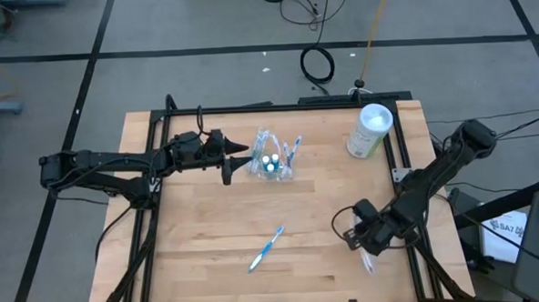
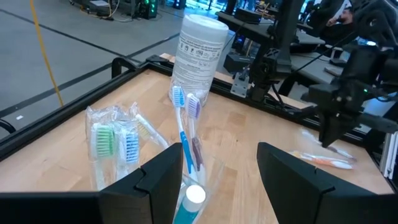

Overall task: Pick & Place toothbrushing station
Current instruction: Put the purple toothbrush into the right section of the transparent organizer

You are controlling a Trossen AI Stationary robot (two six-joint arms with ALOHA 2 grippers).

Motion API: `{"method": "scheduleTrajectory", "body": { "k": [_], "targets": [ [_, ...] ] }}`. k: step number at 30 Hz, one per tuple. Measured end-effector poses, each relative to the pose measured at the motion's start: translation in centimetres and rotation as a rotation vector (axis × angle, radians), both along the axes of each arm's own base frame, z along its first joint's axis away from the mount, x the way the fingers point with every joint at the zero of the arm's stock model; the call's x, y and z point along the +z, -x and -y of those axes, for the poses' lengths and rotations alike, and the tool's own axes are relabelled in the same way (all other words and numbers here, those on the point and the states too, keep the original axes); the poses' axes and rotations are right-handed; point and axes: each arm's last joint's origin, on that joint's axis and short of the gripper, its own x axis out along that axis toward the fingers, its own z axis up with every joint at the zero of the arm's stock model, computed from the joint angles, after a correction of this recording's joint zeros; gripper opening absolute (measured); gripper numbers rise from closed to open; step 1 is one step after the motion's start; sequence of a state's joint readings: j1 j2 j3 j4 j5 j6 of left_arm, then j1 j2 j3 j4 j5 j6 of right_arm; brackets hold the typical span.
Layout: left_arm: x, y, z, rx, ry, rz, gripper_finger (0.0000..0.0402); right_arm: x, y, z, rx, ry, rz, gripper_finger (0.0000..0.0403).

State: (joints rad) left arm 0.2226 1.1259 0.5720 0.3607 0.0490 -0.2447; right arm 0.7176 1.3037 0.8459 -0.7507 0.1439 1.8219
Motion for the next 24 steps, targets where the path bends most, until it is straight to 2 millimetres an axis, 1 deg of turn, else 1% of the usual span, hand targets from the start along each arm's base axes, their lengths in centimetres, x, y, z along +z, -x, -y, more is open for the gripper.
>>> {"method": "scheduleTrajectory", "body": {
  "k": [2, 5, 10, 12, 14, 17, 19, 21, 24],
  "targets": [
    [0.0, 0.0, 0.0, 0.0, 0.0, 0.002, 0.0214, 0.6, -0.5, 0.6, 0.03, 0.069, 0.078, 0.0013],
    [0.0, 0.0, 0.0, 0.0, -0.001, 0.004, 0.0214, 1.5, -1.7, 1.6, 0.082, 0.228, 0.253, 0.0014],
    [0.0, 0.0, 0.0, 0.001, 0.002, 0.004, 0.0214, 3.6, -4.9, 3.1, 0.257, 0.589, 0.531, 0.0014],
    [0.0, 0.0, 0.0, 0.001, 0.003, 0.005, 0.0214, 4.6, -6.2, 3.7, 0.335, 0.741, 0.604, 0.0015],
    [0.0, 0.0, 0.0, 0.001, 0.004, 0.004, 0.0214, 5.7, -7.6, 4.5, 0.378, 0.889, 0.669, 0.0015],
    [0.0, 0.0, 0.0, 0.001, 0.004, 0.004, 0.0214, 7.2, -9.3, 5.8, 0.423, 1.081, 0.735, 0.0015],
    [0.0, 0.0, 0.0, 0.001, 0.004, 0.004, 0.0214, 7.8, -10.3, 6.7, 0.424, 1.193, 0.759, 0.0015],
    [0.0, 0.0, 0.0, 0.001, 0.004, 0.004, 0.0214, 8.0, -11.1, 7.6, 0.428, 1.277, 0.741, 0.0015],
    [0.0, 0.0, 0.0, 0.001, 0.004, 0.004, 0.0214, 7.2, -12.2, 9.1, 0.407, 1.315, 0.685, 0.0015]
  ]
}}
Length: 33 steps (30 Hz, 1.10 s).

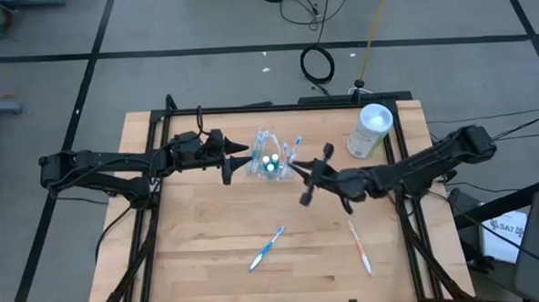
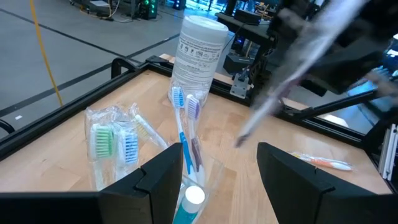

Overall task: Pick & Place toothbrushing station
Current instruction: Put the purple toothbrush into the right section of the transparent organizer

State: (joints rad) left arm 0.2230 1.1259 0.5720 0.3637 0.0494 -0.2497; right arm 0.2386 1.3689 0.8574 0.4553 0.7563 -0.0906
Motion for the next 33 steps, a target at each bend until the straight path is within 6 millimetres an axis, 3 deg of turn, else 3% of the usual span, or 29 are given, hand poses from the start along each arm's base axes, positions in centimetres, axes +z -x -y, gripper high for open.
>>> {"method": "scheduleTrajectory", "body": {
  "k": [6, 13, 26, 33],
  "targets": [
    [0.0, 0.0, 0.0, 0.0, 0.001, -0.001, 0.0214, -3.2, -1.9, 2.1, -0.09, -0.036, -0.081, 0.0015],
    [0.0, 0.0, 0.0, -0.001, 0.0, -0.003, 0.0214, -5.8, -2.8, 3.0, -0.141, -0.092, -0.138, 0.0015],
    [-0.3, 0.1, 0.0, 0.0, 0.006, -0.026, 0.0214, -7.6, -2.2, 3.6, -0.237, -0.277, -0.179, 0.0017],
    [-0.3, 0.1, 0.0, -0.001, 0.007, -0.03, 0.0214, -7.8, -2.1, 3.5, -0.19, -0.237, -0.243, 0.0052]
  ]
}}
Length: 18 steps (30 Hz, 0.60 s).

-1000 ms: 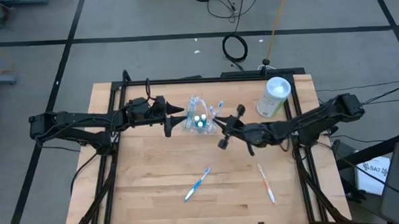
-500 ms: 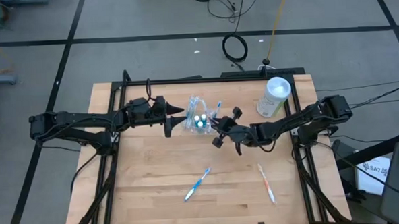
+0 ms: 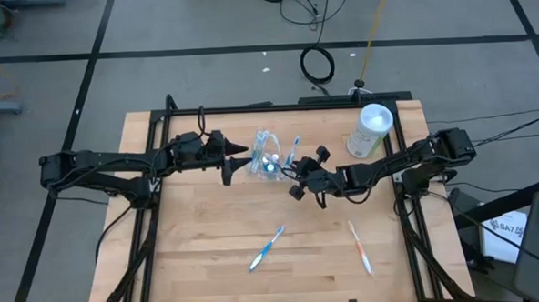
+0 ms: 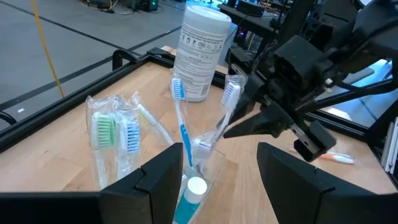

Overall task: Pick & Place toothbrushing station
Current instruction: Put the purple toothbrush into the right section of the transparent organizer, then put the blue toothbrush into the left section of the transparent organizer

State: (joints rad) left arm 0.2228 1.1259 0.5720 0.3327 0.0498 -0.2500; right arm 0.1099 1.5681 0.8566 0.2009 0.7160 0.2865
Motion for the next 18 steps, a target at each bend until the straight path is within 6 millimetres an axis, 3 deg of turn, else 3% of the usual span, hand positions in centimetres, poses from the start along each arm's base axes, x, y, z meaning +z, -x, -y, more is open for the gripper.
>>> {"method": "scheduleTrajectory", "body": {
  "k": [9, 18],
  "targets": [
    [0.0, -0.1, 0.4, -0.047, 0.048, 0.006, 0.0214, 0.4, 0.1, 0.0, 0.013, 0.0, 0.014, 0.0119],
    [0.0, -0.5, 3.7, -0.201, 0.054, 0.004, 0.0214, 3.7, 1.4, -0.6, 0.065, 0.037, 0.088, 0.0129]
  ]
}}
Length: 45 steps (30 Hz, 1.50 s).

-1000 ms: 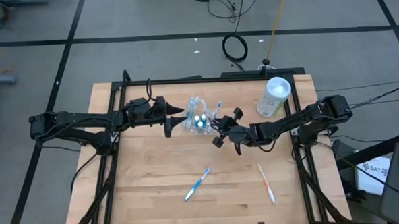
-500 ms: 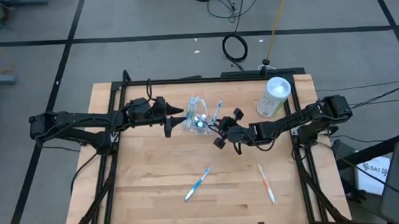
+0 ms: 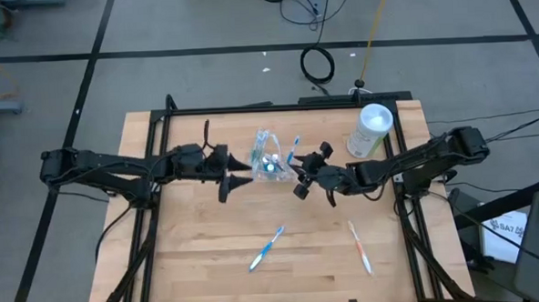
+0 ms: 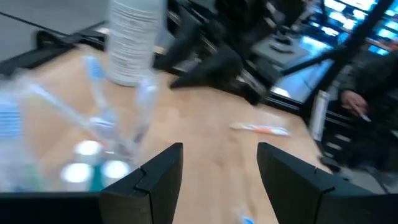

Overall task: Pick & Place toothbrushing station
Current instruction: Put the blue toothbrush into the left section of the transparent organizer

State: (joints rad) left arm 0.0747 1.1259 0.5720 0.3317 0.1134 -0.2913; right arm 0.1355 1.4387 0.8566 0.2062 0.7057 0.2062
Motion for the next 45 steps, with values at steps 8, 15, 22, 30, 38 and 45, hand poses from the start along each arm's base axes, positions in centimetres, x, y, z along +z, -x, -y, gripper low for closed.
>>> {"method": "scheduleTrajectory", "body": {
  "k": [8, 15, 22, 30, 38, 45],
  "targets": [
    [-1.2, -0.8, 5.0, -0.085, 0.022, -0.032, 0.0214, 0.7, 0.4, -0.9, 0.043, 0.023, 0.004, 0.013],
    [-3.9, -2.0, 8.6, -0.042, 0.053, -0.16, 0.0214, 1.0, 0.3, -0.9, 0.061, 0.067, 0.008, 0.013],
    [-5.8, -5.1, 10.7, 0.014, 0.028, -0.321, 0.0214, 2.2, -0.1, -0.9, 0.085, 0.136, 0.085, 0.013],
    [-9.3, -8.9, 12.3, -0.011, 0.086, -0.457, 0.0214, 2.9, -0.3, -0.8, 0.087, 0.167, 0.138, 0.013],
    [-12.0, -10.6, 13.5, -0.064, 0.092, -0.536, 0.0214, 3.3, -0.4, -0.2, 0.068, 0.184, 0.169, 0.013],
    [-12.9, -10.3, 13.4, 0.007, 0.023, -0.6, 0.0214, 3.6, -0.5, 0.3, 0.049, 0.183, 0.199, 0.013]
  ]
}}
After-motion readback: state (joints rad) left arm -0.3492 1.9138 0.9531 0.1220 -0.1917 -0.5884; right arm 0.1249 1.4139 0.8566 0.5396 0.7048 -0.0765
